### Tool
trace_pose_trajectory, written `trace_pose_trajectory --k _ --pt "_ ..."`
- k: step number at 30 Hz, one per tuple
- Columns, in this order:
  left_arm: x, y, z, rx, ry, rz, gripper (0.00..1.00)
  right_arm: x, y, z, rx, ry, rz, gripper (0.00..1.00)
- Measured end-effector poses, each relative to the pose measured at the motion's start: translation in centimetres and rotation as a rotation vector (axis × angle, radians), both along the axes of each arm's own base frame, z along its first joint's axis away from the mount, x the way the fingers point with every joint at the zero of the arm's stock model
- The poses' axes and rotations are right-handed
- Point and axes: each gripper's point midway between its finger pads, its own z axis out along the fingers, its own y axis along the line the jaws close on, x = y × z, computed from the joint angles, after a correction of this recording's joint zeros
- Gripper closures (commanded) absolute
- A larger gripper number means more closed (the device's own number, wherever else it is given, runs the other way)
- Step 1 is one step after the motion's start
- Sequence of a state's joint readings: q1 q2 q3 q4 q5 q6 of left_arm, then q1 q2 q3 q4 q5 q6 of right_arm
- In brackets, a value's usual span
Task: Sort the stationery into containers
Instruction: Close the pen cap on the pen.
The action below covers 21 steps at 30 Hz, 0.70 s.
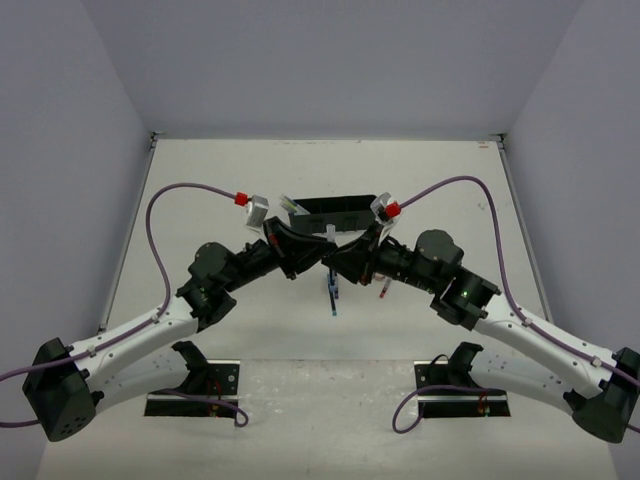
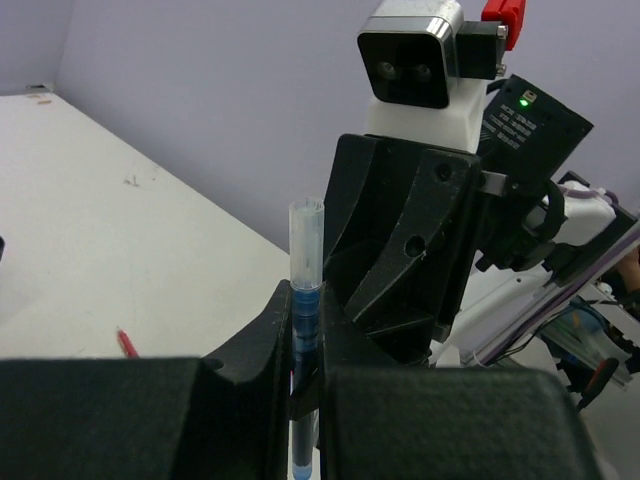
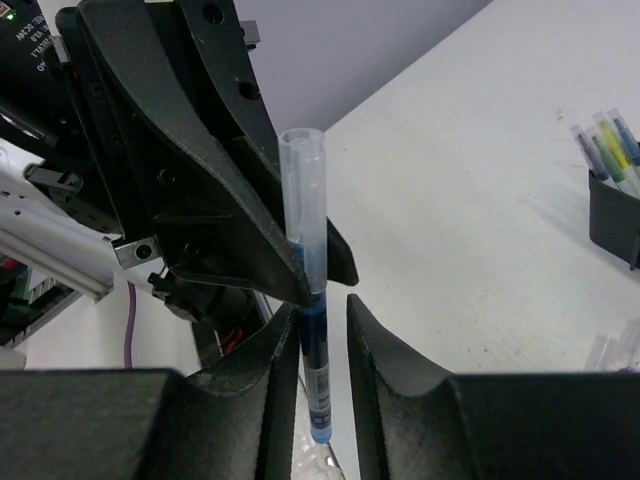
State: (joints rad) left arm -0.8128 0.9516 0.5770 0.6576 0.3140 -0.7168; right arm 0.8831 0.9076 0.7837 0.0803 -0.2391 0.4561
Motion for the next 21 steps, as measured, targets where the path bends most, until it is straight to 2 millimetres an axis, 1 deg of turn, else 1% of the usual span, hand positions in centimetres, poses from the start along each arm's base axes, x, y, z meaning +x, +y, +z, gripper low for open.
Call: trace_pose_trajectory --k 1,2,5,6,7,8,9,11,13,14,16,17,19,21 --pt "-0.2 0.0 0.1 -0.003 -0.009 -0.013 1.0 -0.1 0.1 0.1 0.004 -0.004 0.007 0.76" --pt "-0.4 -0.1 0.3 -0.007 -0.017 -0.022 1.0 -0.2 0.1 0.2 0.009 -0.007 0.015 0.84" --pt "-0.8 0.0 0.9 -0.021 -0.04 -0.034 1.0 -0.7 0.5 0.9 0.03 -0.025 0.047 0.98" --pt "-0.9 0.1 1.1 -0.025 -0.045 -0.038 1.0 -0.8 0.5 1.1 0.036 -0.031 0.058 1.0" --pt "-1.0 0.2 1.2 -0.029 -0.051 -0.039 1.0 -1.0 0.6 1.2 0.041 -0.036 0.069 1.0" --pt "-1.1 0.3 1.4 -0.032 -0.055 -0.039 0.9 -1.1 0.7 1.4 0.046 -0.041 0.076 1.0" --pt "-1.3 0.3 1.5 -0.035 -0.06 -0.042 0.77 -1.2 0.7 1.5 0.052 -0.046 0.084 1.0" --pt "-1.5 0.4 1.7 -0.033 -0.076 -0.048 0.6 -1.6 0.8 1.7 0.061 -0.058 0.103 1.0" --pt "-1.8 0.4 1.9 -0.033 -0.091 -0.058 0.43 -1.7 0.6 1.4 0.059 -0.064 0.108 1.0" --pt "-1.9 0.4 2.0 -0.033 -0.099 -0.063 0.38 -1.8 0.5 1.2 0.055 -0.065 0.111 1.0" --pt "-2.2 0.5 2.2 -0.032 -0.113 -0.073 0.4 -2.0 0.3 0.8 0.048 -0.073 0.117 1.0" --pt "-2.3 0.5 2.4 -0.032 -0.118 -0.077 0.42 -2.1 0.3 0.7 0.045 -0.077 0.119 1.0" --pt "-2.4 0.5 2.7 -0.033 -0.129 -0.079 0.5 -2.2 0.2 0.6 0.04 -0.087 0.126 1.0" --pt "-2.5 0.7 3.4 -0.039 -0.143 -0.077 0.52 -2.6 0.1 0.6 0.037 -0.1 0.143 1.0"
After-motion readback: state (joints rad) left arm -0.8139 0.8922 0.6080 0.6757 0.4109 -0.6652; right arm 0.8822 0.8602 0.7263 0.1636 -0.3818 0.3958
